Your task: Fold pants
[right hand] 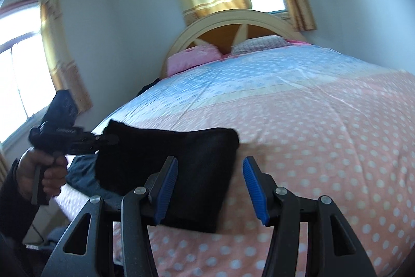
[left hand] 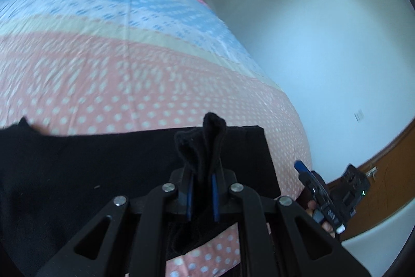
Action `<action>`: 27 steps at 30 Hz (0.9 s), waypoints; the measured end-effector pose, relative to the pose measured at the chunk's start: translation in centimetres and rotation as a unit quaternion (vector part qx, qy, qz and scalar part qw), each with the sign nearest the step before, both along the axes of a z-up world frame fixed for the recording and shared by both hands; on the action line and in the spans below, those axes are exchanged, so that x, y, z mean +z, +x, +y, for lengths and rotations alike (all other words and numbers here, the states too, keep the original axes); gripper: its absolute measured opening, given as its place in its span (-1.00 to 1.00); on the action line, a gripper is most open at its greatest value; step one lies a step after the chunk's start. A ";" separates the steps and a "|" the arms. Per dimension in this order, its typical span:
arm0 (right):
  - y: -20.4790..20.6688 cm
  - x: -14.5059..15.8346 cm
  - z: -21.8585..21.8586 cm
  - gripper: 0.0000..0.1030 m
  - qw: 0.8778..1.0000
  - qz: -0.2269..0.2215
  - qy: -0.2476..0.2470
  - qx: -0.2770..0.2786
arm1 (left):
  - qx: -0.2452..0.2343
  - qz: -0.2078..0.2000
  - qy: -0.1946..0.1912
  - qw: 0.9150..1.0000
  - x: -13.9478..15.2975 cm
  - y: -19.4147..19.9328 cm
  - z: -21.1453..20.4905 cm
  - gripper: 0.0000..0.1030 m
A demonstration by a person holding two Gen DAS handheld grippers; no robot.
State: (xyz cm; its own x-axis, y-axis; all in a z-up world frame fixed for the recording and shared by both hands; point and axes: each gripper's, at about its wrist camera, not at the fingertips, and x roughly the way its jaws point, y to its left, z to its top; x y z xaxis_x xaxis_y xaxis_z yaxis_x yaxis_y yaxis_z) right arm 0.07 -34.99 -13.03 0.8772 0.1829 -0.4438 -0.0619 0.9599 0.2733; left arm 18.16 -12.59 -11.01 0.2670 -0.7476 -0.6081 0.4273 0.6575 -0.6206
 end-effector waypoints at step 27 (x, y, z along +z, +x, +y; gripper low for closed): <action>4.3 -0.8 7.8 0.06 0.990 0.074 -0.066 0.105 | 0.046 -0.117 0.138 0.982 -2.9 -2.0 3.0 0.22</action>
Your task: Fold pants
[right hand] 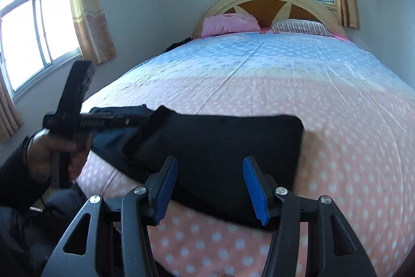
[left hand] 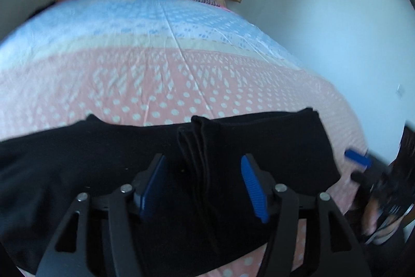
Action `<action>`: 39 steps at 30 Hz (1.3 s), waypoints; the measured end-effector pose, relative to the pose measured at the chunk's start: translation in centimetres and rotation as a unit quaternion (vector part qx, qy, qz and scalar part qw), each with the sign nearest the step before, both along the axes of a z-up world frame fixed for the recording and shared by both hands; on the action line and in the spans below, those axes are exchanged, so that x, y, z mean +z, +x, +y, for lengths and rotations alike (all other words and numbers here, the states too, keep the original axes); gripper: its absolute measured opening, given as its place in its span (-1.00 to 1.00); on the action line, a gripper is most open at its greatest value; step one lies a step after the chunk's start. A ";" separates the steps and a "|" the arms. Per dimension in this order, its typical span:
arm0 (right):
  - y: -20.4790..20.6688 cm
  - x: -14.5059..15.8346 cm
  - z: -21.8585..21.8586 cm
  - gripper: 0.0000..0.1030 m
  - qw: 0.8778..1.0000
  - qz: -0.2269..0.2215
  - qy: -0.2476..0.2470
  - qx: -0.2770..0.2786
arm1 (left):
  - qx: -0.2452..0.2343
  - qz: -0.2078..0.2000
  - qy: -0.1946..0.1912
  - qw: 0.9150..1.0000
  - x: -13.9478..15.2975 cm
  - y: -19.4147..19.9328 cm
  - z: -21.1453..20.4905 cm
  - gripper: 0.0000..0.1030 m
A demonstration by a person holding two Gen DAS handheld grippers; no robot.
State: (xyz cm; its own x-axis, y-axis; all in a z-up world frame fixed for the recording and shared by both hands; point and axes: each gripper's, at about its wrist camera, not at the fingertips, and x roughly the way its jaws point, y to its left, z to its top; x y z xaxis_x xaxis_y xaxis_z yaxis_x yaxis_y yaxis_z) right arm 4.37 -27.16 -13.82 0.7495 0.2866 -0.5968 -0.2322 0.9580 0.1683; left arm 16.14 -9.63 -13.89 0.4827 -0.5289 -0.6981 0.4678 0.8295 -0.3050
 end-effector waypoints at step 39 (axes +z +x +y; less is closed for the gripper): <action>6.0 -4.3 13.9 -0.71 0.987 0.080 -0.041 0.137 | 0.248 -0.019 0.116 0.962 -3.2 1.0 26.1 0.49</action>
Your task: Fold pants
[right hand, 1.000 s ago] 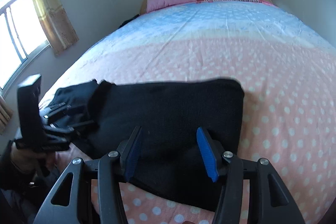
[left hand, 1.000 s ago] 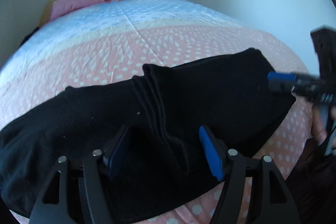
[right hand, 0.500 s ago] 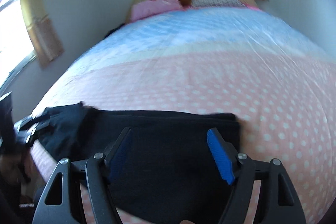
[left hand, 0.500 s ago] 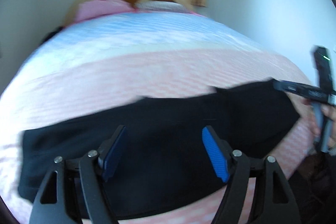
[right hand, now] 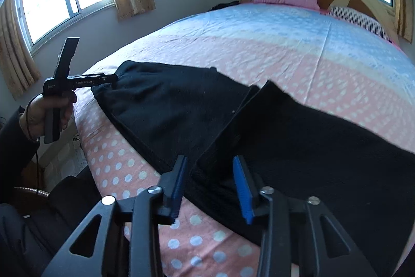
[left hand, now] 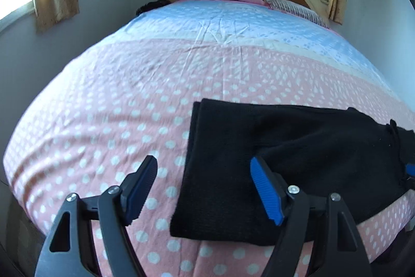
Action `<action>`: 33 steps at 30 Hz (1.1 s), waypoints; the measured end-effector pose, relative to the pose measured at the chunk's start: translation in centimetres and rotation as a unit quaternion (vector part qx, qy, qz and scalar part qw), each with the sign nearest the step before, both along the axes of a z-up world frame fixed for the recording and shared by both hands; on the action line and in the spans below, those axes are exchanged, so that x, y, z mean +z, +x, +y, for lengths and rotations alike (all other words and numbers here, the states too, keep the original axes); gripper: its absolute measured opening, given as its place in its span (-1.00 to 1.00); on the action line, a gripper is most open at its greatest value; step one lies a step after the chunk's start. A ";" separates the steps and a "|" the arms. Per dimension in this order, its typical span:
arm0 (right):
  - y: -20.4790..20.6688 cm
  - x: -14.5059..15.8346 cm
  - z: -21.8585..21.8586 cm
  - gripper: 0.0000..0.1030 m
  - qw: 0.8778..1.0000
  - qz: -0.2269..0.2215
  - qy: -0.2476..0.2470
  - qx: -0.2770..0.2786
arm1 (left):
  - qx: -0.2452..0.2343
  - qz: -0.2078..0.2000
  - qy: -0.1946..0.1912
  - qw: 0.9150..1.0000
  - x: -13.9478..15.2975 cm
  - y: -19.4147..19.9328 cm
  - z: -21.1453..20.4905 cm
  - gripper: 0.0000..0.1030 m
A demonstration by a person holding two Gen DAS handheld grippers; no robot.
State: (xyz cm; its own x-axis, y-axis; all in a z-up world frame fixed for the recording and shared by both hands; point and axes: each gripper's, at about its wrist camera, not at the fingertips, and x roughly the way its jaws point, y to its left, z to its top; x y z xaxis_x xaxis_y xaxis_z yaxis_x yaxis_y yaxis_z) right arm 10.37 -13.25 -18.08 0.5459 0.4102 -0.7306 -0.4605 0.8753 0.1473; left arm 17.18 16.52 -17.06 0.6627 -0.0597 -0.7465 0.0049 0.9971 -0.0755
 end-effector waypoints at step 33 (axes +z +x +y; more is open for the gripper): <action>-1.8 1.3 -0.9 0.10 0.998 -0.048 0.039 -0.022 | -0.052 0.002 -0.115 0.992 -1.1 0.5 1.5 -0.36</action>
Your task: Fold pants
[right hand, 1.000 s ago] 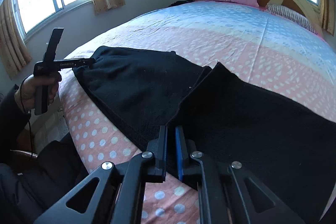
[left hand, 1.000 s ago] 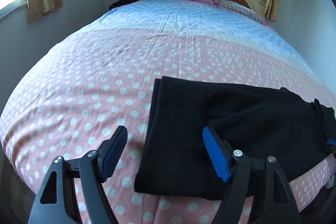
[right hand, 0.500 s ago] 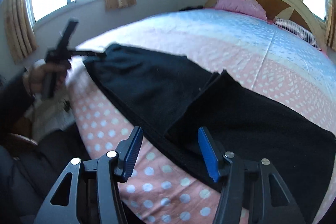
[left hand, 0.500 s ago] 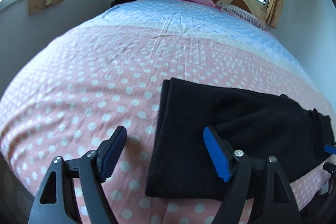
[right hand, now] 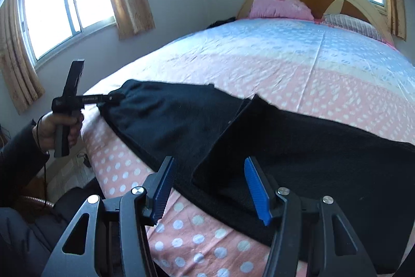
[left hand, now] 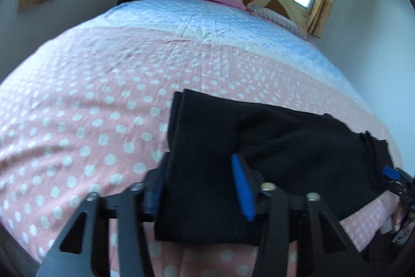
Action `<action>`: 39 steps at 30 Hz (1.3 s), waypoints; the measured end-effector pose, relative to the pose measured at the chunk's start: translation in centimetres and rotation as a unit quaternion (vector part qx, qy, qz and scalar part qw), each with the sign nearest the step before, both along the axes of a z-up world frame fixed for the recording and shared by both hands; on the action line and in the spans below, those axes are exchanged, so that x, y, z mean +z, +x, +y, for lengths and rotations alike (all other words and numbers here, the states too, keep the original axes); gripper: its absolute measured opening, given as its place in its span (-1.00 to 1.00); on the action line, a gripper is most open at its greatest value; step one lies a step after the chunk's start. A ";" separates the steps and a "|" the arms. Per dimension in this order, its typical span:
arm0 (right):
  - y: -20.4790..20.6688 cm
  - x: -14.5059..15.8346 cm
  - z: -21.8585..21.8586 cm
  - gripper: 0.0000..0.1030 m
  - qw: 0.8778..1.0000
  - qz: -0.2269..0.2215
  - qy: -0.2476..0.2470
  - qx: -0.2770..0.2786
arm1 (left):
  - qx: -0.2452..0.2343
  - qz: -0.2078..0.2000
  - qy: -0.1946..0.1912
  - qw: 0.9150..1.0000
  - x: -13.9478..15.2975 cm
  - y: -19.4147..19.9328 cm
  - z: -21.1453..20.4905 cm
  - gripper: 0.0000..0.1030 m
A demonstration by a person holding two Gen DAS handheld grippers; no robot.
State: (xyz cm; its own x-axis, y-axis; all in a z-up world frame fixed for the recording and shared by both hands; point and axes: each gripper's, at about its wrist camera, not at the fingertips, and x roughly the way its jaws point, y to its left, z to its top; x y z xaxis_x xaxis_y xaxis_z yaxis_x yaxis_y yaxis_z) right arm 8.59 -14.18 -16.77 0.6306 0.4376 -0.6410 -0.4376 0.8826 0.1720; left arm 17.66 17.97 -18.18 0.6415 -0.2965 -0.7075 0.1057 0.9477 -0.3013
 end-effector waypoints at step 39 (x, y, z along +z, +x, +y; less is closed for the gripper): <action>-1.4 3.7 -18.3 0.13 0.960 -0.005 0.037 -0.279 | -0.255 -0.058 -0.104 0.960 16.0 -0.1 -27.6 -0.55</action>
State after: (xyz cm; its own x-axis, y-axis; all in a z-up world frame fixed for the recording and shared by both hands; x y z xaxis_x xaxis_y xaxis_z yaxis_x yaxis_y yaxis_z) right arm 7.16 -32.47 -13.02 0.7862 0.0737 -0.6136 0.0971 0.9658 0.2404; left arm 17.55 -9.67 -2.19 0.4467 -0.7197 -0.5315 0.5848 0.6844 -0.4354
